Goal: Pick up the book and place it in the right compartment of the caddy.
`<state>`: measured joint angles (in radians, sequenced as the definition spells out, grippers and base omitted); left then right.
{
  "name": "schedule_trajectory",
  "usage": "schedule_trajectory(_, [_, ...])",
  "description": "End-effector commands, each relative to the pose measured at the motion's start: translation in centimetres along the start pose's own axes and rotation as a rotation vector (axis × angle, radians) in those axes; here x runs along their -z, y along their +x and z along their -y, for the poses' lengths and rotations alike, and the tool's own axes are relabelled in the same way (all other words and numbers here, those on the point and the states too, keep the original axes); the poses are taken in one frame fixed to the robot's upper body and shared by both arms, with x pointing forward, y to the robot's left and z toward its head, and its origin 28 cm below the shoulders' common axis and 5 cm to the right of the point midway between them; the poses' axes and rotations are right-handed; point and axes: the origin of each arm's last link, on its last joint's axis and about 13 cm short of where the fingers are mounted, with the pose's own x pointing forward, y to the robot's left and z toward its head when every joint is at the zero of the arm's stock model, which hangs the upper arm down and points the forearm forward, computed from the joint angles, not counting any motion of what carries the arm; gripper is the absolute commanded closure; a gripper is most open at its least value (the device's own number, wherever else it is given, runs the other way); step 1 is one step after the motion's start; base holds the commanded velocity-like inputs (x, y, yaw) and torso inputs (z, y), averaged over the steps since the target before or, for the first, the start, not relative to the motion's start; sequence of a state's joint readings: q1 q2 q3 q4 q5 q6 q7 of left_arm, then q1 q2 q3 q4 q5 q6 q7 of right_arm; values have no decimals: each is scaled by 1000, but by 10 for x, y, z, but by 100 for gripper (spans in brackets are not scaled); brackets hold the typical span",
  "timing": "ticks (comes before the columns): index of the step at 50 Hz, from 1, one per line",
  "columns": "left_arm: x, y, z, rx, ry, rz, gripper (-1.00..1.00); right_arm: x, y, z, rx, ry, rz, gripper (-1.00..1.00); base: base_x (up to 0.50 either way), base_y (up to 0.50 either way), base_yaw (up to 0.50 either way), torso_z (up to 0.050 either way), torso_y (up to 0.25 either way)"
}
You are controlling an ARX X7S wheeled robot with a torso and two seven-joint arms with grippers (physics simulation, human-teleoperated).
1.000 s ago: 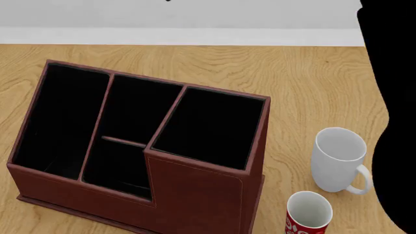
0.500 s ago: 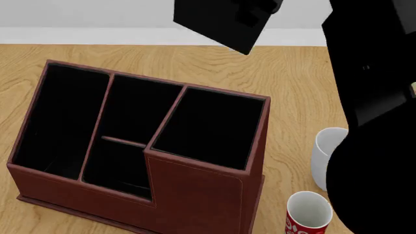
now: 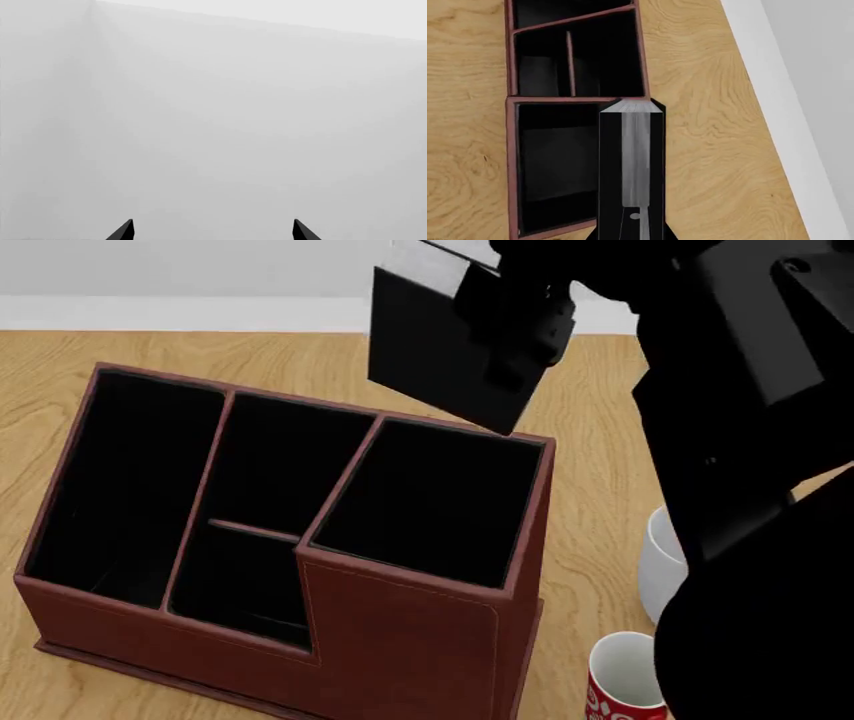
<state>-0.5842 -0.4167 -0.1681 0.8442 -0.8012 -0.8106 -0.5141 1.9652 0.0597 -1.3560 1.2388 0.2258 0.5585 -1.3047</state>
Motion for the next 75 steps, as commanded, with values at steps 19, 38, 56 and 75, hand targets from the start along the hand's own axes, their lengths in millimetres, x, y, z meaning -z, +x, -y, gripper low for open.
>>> schedule_trajectory(19, [4, 0, -2, -14, 5, -13, -100, 14, 39, -9, -46, -36, -14, 100, 0, 0, 0, 1, 1])
schedule_trajectory(38, [6, -1, -4, -18, 5, -17, -100, 20, 59, -13, -73, -38, -15, 100, 0, 0, 0, 1, 2])
schedule_trajectory(56, [9, -2, -7, -32, 5, -26, -100, 26, 80, -19, -117, -41, -38, 100, 0, 0, 0, 0, 1])
schedule_trajectory(75, [10, -3, -7, -37, 4, -29, -100, 31, 98, -24, -142, -48, -52, 100, 0, 0, 0, 1, 1])
